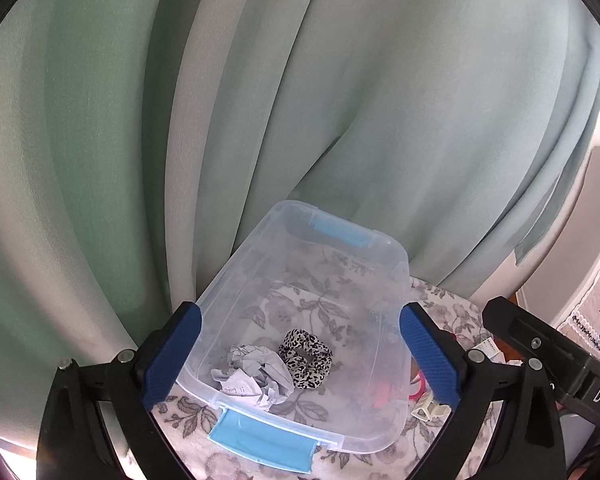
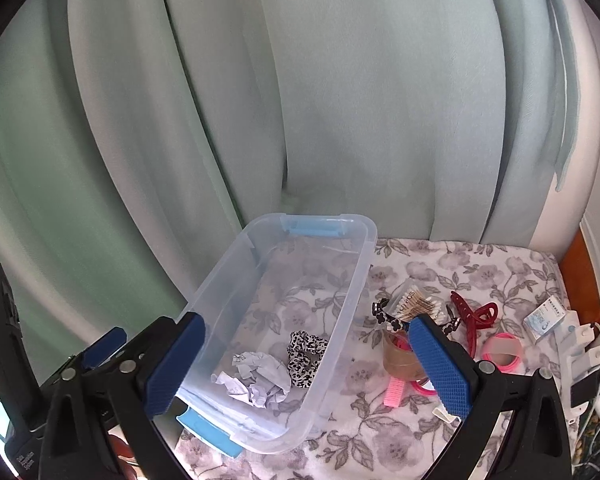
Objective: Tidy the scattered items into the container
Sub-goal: 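Open both tools to drop the paper and scrunchie into the box, then move both tools back toward the remaining items beside the box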
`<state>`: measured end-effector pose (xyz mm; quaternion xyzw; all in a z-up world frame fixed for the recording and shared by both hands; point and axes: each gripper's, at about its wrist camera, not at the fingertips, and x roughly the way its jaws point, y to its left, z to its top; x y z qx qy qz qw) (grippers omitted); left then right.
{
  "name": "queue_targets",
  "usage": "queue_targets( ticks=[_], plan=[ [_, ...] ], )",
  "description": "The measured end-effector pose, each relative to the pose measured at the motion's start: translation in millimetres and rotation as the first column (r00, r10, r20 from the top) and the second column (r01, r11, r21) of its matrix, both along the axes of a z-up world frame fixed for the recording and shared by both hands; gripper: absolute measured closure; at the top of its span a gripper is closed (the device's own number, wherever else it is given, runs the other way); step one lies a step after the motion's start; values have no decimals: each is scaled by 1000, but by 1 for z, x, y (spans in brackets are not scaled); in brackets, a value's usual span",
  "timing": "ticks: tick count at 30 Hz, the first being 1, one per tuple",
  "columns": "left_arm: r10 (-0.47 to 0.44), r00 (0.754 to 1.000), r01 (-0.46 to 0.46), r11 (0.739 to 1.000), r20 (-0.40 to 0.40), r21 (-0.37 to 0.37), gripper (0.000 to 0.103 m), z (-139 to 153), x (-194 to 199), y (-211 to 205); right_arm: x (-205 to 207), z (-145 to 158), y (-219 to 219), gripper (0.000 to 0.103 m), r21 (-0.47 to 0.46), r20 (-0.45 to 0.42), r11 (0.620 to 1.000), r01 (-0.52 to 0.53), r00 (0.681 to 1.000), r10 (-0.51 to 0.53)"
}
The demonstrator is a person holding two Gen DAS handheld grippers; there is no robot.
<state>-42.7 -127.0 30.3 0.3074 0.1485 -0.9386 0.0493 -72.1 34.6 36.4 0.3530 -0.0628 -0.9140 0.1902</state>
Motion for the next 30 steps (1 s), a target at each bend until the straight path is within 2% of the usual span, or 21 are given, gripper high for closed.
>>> queue_targets(
  ticks=[11,16,22,30],
  plan=[
    [-94,993,97,995,-66,39,3,24,21,32,33,24,41,0,-89,-64,995,37,997,-43],
    [-125,988,128,991,-85,32,3,32,29,54,52,36,58,0,-97,-127,995,36,991,-48],
    [-152,983,150,988,-106,-20,3,42,39,83,68,45,82,0,-117,-169,991,63,982,-82],
    [-203,975,199,979,-94,-50,3,45,42,118,78,40,124,0,-163,-158,978,130,975,-156]
  ],
)
